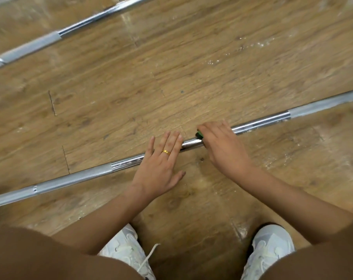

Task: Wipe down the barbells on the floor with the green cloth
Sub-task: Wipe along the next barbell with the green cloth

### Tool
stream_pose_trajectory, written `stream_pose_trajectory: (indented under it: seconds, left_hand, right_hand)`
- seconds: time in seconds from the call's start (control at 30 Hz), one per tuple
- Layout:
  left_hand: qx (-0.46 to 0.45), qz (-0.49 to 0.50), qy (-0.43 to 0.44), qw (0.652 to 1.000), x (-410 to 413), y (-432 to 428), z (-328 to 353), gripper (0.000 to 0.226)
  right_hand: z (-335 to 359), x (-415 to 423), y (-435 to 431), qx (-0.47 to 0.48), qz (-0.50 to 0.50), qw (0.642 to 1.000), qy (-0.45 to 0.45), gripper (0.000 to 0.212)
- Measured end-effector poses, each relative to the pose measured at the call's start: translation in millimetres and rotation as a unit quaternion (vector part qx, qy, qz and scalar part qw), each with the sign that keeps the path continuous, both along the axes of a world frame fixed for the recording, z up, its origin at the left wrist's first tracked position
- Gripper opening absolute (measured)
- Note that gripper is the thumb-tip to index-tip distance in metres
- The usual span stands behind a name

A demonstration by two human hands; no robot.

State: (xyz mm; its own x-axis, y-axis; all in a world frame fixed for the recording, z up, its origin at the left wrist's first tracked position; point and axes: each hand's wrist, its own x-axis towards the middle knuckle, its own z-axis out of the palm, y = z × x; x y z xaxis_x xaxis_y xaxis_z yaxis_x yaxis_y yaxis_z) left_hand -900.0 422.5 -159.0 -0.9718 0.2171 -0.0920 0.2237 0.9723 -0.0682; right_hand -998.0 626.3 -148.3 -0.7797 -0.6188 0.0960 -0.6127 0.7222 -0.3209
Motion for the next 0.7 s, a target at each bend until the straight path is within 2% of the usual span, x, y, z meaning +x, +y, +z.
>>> stream_pose_trajectory:
  seconds: [0.1,0.23,0.3,0.4,0.57,0.7]
  left_hand:
    - [0.008,0.043,0.002,0.999,-8,4,1,0.095]
    - [0.008,0.061,-0.007,0.998,-18,2,4,0.093]
    - [0.014,0.058,-0.017,0.998,-25,-2,7,0.092]
    - [0.033,0.057,-0.029,0.997,-36,-7,11,0.091]
    - [0.033,0.083,-0.036,0.995,-51,-10,12,0.093]
    - [0.023,0.106,-0.045,0.993,-62,-3,11,0.097]
  right_hand:
    - [1,-14,4,-0.024,-0.052,0.998,-0.013,0.043]
    - [3,-18,0,-0.037,0.055,0.997,-0.033,0.045]
    - [5,-33,0,0.001,0.081,0.996,-0.034,0.047]
    - [5,-51,-1,0.034,0.075,0.996,-0.016,0.046]
    - [0,-56,-19,-0.032,0.025,0.999,-0.027,0.04]
    - [-3,-60,-26,-0.036,0.083,0.996,-0.019,0.04]
